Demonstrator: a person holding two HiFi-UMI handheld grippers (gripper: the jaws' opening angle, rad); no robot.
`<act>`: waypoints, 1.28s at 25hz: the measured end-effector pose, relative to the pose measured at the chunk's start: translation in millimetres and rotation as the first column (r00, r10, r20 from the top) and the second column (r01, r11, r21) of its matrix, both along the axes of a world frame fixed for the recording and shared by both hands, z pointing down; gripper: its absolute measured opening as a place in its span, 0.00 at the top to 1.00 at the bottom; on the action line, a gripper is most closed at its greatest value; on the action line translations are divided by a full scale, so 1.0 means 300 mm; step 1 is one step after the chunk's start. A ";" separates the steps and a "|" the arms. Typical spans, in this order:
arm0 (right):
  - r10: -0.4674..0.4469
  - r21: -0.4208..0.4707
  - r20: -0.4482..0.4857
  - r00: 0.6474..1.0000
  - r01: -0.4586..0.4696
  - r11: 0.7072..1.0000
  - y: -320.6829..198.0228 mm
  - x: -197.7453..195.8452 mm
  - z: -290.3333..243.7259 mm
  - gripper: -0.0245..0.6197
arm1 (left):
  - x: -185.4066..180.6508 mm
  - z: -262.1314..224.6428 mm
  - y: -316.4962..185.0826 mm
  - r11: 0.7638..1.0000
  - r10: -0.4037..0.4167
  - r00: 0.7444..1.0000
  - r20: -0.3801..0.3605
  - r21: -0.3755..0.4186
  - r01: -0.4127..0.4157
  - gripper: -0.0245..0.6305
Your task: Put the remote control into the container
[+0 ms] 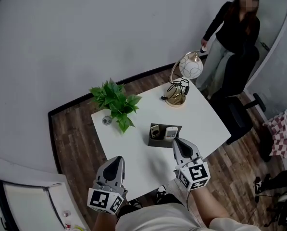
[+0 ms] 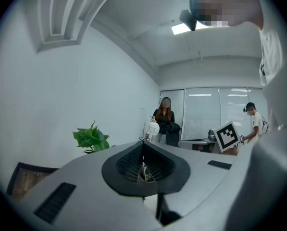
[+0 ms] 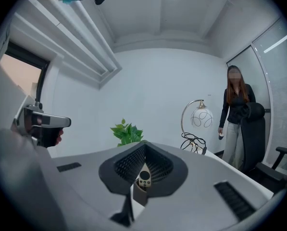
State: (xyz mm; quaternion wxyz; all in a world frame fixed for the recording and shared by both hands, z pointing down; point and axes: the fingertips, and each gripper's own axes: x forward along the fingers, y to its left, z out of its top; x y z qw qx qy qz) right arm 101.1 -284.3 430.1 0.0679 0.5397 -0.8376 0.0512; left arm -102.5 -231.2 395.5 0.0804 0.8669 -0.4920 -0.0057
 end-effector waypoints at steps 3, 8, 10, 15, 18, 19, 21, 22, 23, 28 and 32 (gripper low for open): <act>-0.034 -0.007 0.006 0.999 0.034 0.999 0.042 0.007 -0.018 0.95 | 0.034 0.003 -0.008 1.000 0.011 1.000 -0.001 -0.013 -0.011 0.95; -0.067 0.016 0.021 0.998 0.067 0.998 0.104 0.027 -0.068 0.95 | 0.078 -0.011 -0.002 0.999 0.032 0.999 0.012 -0.006 -0.032 0.95; -0.068 0.030 0.022 0.997 0.067 0.997 0.112 0.032 -0.083 0.95 | 0.088 -0.023 0.000 0.999 0.036 0.999 0.019 0.001 -0.036 0.95; -0.066 0.043 0.025 0.997 0.065 0.997 0.115 0.034 -0.098 0.95 | 0.099 -0.038 0.017 0.999 0.043 0.999 0.025 0.004 -0.043 0.95; -0.067 0.045 0.021 0.998 0.066 0.997 0.114 0.025 -0.106 0.95 | 0.095 -0.045 0.022 0.999 0.047 0.999 0.011 0.003 -0.047 0.95; -0.069 0.047 0.017 0.997 0.068 0.997 0.114 0.020 -0.108 0.95 | 0.093 -0.049 0.022 0.999 0.046 0.999 0.009 0.003 -0.046 0.95; -0.070 0.047 0.011 0.997 0.069 0.996 0.111 0.015 -0.111 0.95 | 0.094 -0.055 0.020 0.999 0.048 0.999 0.006 0.004 -0.048 0.95; -0.067 0.046 0.008 0.998 0.067 0.997 0.112 0.016 -0.112 0.95 | 0.097 -0.055 0.019 0.999 0.052 0.999 0.006 0.005 -0.052 0.95; -0.065 0.045 0.005 0.998 0.065 0.997 0.113 0.018 -0.111 0.95 | 0.100 -0.053 0.019 0.998 0.056 0.998 0.009 0.005 -0.056 0.95; -0.050 0.039 -0.011 0.999 0.051 0.998 0.121 0.029 -0.104 0.95 | 0.116 -0.036 0.021 0.997 0.073 0.997 0.030 -0.005 -0.073 0.95; -0.042 0.041 -0.014 0.999 0.043 0.998 0.121 0.039 -0.108 0.95 | 0.129 -0.039 0.019 0.997 0.083 0.996 0.036 0.004 -0.083 0.95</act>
